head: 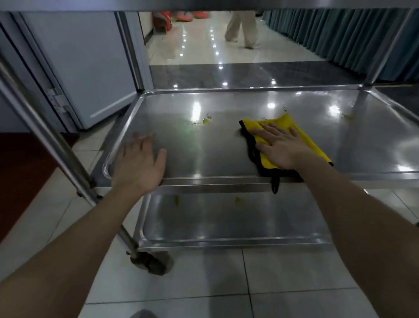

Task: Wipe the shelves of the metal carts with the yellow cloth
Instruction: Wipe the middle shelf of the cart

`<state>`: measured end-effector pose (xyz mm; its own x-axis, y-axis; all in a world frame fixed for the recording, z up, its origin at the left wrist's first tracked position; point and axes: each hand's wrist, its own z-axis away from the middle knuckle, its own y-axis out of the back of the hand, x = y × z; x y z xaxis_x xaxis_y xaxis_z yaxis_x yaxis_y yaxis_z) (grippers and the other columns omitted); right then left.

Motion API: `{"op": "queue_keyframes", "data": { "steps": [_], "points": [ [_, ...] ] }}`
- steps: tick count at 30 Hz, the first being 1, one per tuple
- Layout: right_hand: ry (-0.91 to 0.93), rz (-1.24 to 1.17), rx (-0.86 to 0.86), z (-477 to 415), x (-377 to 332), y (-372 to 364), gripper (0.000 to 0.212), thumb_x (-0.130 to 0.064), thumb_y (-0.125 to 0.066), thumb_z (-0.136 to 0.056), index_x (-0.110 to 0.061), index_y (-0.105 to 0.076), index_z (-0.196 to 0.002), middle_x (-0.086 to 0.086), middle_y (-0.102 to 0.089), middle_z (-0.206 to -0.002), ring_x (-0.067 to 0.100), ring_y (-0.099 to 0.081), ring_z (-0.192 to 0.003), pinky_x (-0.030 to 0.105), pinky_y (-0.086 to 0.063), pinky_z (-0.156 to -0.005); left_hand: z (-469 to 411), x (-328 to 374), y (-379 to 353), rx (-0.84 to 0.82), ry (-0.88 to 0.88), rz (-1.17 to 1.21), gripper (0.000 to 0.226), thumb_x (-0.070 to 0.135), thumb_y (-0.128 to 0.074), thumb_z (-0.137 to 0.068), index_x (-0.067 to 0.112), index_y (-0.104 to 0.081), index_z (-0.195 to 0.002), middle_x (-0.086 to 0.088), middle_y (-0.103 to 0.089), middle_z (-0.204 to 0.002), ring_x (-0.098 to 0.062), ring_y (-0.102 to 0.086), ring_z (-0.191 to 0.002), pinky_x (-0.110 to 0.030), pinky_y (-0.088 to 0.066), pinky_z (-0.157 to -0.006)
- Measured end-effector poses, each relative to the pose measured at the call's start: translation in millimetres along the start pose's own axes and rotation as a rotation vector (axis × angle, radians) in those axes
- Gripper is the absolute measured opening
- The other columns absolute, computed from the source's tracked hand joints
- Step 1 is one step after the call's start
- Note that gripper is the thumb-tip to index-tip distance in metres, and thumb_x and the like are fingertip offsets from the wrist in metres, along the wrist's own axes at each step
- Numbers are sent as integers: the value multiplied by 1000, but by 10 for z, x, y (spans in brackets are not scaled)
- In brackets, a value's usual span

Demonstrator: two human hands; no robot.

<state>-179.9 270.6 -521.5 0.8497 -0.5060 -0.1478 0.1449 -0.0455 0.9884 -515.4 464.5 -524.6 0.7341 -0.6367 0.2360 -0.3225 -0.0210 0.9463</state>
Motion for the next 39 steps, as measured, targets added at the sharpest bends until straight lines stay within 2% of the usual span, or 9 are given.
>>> {"op": "queue_keyframes", "data": {
  "steps": [3, 8, 15, 20, 24, 27, 29, 32, 39],
  "points": [
    [-71, 17, 4, -121, -452, -23, 60, -56, -26, -107, -50, -12, -166, -15, -1, -178, 12, 3, -165, 64, 2, -128, -26, -19, -33, 0, -26, 5, 78, 53, -18, -104, 12, -25, -171, -20, -34, -174, -30, -19, -166, -50, -7, -136],
    [83, 26, -17, -38, -1339, -142, 58, -53, -25, -109, -49, -14, -166, -13, -4, -178, 14, 2, -165, 63, 3, -128, -31, -23, -46, 0, -33, 109, 83, 53, -14, -100, 11, -24, -171, -21, -32, -174, -31, -19, -166, -50, -8, -136],
    [188, 57, 6, 558, -1668, -229, 56, -50, -22, -113, -43, -16, -168, -9, -7, -179, 16, -3, -165, 55, -2, -131, 143, 37, 59, 208, -115, 348, 52, 37, -41, -113, 7, -51, -155, -16, -57, -154, -35, -49, -145, -47, -34, -125],
    [150, -136, 39, 605, -1594, 31, 75, -73, -41, -100, -51, -13, -166, -9, -20, -177, 16, -7, -165, 57, -2, -131, 781, -292, 204, 675, -274, 550, 10, 24, -60, -105, 16, -63, -112, 3, -59, -106, -20, -59, -96, -33, -48, -84],
    [42, -33, -16, 629, -1501, -94, 83, -89, -28, -93, -53, -11, -166, -7, -2, -179, 20, 5, -165, 64, 2, -129, 877, -746, 389, 939, -1, 668, 37, 22, -73, -97, 7, -50, -123, -7, -46, -119, -25, -49, -106, -30, -43, -89],
    [7, 40, -47, 596, -1539, -184, 87, -92, -11, -91, -51, 1, -167, -5, 9, -179, 23, 11, -165, 64, 3, -129, 664, -877, 626, 710, 36, 790, 51, 35, -63, -109, 5, -43, -144, -11, -52, -131, -15, -55, -117, -27, -47, -100],
    [-43, 51, -59, 552, -1633, -215, 92, -93, -7, -88, -48, 4, -168, -3, 12, -179, 26, 12, -165, 66, 4, -128, 563, -861, 701, 541, 15, 842, 31, 40, -43, -117, 13, -46, -132, 1, -66, -107, 3, -64, -91, -21, -53, -80],
    [-97, 49, -79, 419, -2024, -302, 95, -94, -8, -87, -45, 5, -168, -1, 13, -179, 33, 13, -164, 70, 7, -125, 499, -835, 681, 531, 15, 903, 20, 34, -36, -119, 15, -42, -116, 6, -62, -81, 4, -63, -65, -11, -44, -55],
    [8, 52, -107, -204, -3084, -486, 100, -96, -10, -80, -49, 9, -165, 4, 19, -177, 40, 20, -161, 81, 15, -115, 473, -878, 594, 515, -27, 969, 19, 32, -37, -118, 14, -44, -116, 3, -59, -74, -4, -58, -59, -13, -44, -55]
  ]
}}
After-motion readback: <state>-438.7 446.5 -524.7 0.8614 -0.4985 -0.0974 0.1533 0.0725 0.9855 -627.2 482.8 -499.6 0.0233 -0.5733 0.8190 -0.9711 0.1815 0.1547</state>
